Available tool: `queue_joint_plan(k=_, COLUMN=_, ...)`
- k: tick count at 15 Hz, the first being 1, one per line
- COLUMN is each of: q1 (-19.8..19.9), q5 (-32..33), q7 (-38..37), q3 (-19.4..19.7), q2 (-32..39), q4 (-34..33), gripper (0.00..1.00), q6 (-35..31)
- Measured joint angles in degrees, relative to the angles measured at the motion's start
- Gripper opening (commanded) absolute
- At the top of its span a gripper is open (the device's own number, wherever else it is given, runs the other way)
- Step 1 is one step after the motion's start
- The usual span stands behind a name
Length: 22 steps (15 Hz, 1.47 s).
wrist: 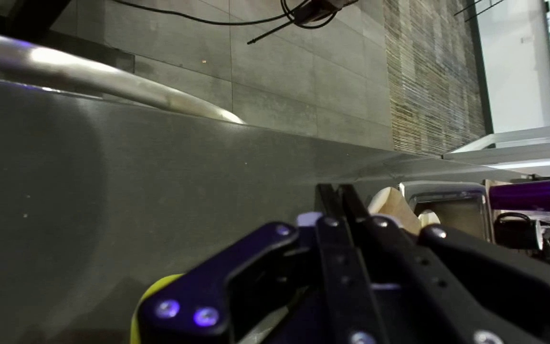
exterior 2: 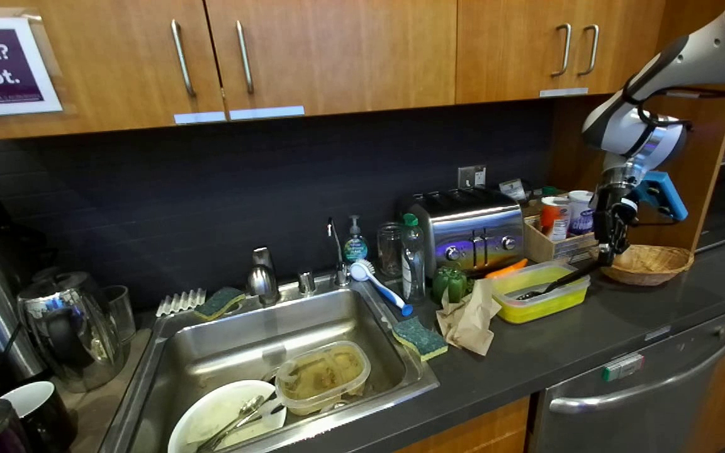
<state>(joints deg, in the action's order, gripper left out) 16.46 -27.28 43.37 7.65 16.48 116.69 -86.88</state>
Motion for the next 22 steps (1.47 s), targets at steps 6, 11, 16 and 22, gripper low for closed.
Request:
queue_joint_plan(k=6, q1=-0.6, q5=1.4, q7=-1.9, q3=0.0, q2=1.8, q4=-1.4, gripper=0.01, q6=1.4)
queue_joint_plan(k=11, q1=-0.9, q5=1.5, q7=-4.0, q3=-0.1, q2=3.2, q4=-2.9, gripper=0.01, q6=1.4)
queue_joint_plan(k=16, q1=-0.9, q5=1.5, q7=-6.0, q3=-0.7, q2=5.2, q4=-5.2, gripper=0.01, q6=3.3)
queue_joint_plan(k=22, q1=-0.9, q5=1.5, q7=-9.2, q3=-1.5, q2=8.4, q4=-8.7, gripper=0.01, q6=7.1)
